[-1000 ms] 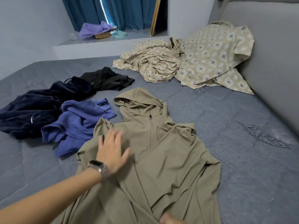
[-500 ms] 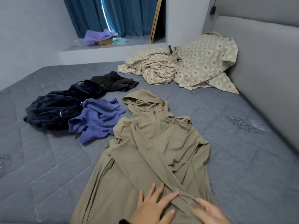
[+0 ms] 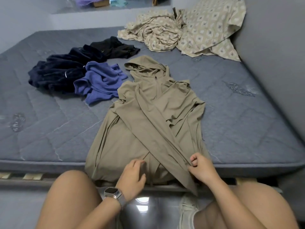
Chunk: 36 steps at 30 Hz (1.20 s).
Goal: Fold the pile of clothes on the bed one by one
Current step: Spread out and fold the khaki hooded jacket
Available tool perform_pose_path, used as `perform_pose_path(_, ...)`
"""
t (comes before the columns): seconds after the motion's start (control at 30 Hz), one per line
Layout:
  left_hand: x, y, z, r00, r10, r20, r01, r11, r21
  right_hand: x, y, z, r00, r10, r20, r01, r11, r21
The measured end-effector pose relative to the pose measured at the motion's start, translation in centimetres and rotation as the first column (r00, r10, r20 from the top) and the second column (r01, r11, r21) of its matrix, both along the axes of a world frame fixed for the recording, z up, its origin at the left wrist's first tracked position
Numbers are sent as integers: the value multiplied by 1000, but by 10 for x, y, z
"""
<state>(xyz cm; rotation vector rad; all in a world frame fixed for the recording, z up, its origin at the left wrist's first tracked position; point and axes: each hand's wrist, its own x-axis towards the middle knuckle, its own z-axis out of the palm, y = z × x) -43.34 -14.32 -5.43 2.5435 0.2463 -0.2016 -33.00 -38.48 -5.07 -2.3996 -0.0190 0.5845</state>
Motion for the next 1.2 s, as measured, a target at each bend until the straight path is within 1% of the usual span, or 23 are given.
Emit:
perform_pose_path(0.07, 7, 0, -2, 990, 144, 4, -143, 987, -78, -1, 2, -1, 999, 25, -36, -25, 1000, -14)
perform_pose_path(0.1, 14, -3, -2, 968, 244, -57, -250, 954, -166, -2, 4, 0, 998, 48, -36, -49, 998, -41)
perform_pose_path(0.13, 21, -9, 0, 929, 334, -160, -367, 888, -276, -2, 5, 1, 997, 69, -30, -71, 995, -76)
perform_pose_path(0.17, 26, -16, 1, 879, 390, -276, -472, 798, -375, -2, 7, 2, 996, 81, -26, -83, 991, -104)
perform_pose_path(0.2, 31, -21, 0, 832, 419, -363, -548, 721, -424, -2, 9, 4, 996, 82, -32, -85, 989, -117)
perform_pose_path(0.23, 35, -27, -1, 807, 439, -395, -584, 697, -416, -1, 11, 5, 996, 72, -48, -77, 990, -117)
perform_pose_path(0.33, 42, -40, -11, 774, 518, -366, -630, 690, -356, 3, 13, 10, 996, -17, -89, 11, 998, -66)
perform_pose_path(0.43, 42, -62, -14, 766, 481, -427, -638, 651, -412, 6, 11, 10, 988, -147, -49, 147, 989, -2)
perform_pose_path(0.53, 45, -84, -17, 779, 429, -457, -620, 637, -459, 8, 8, 7, 985, -174, -9, 174, 985, 11)
perform_pose_path(0.63, 52, -93, -22, 773, 438, -459, -634, 518, -574, 16, -3, 2, 983, -180, 33, 182, 981, -60)
perform_pose_path(0.67, 54, -91, -26, 775, 449, -444, -631, 518, -578, 19, -9, 1, 977, -201, 73, 206, 975, -84)
perform_pose_path(0.7, 53, -89, -28, 783, 463, -416, -621, 541, -567, 22, -14, 1, 969, -220, 113, 230, 969, -87)
perform_pose_path(0.73, 53, -86, -33, 787, 479, -389, -615, 558, -557, 24, -19, 1, 964, -228, 134, 238, 969, -65)
perform_pose_path(0.77, 52, -84, -32, 784, 491, -379, -618, 564, -548, 25, -21, 1, 967, -216, 135, 223, 974, -35)
perform_pose_path(0.83, 52, -83, -29, 771, 496, -399, -633, 529, -565, 25, -25, 1, 990, -124, 70, 124, 992, -1)
perform_pose_path(0.93, 52, -87, -21, 749, 433, -502, -658, 397, -640, 19, -32, 3, 984, 46, -173, -44, 999, 18)
perform_pose_path(0.97, 51, -87, -23, 750, 411, -518, -659, 400, -637, 17, -34, 2, 970, 118, -214, -122, 993, -4)
perform_pose_path(1.0, 50, -87, -26, 755, 388, -528, -654, 402, -640, 15, -36, 0, 958, 183, -221, -201, 978, -63)
perform_pose_path(1.03, 49, -88, -27, 766, 364, -529, -642, 408, -649, 14, -37, 0, 951, 214, -223, -243, 963, -114)
perform_pose_path(1.07, 47, -89, -27, 774, 347, -530, -633, 410, -656, 13, -38, -3, 956, 199, -216, -227, 967, -114)
perform_pose_path(1.1, 45, -90, -24, 780, 333, -530, -626, 421, -656, 13, -38, -3, 964, 169, -204, -185, 981, -62)
perform_pose_path(1.17, 44, -89, -28, 777, 338, -531, -629, 404, -664, 14, -39, -2, 983, 81, -165, -75, 996, 42)
perform_pose_path(1.2, 44, -89, -28, 775, 338, -534, -632, 388, -671, 15, -39, -1, 989, 65, -134, -57, 996, 62)
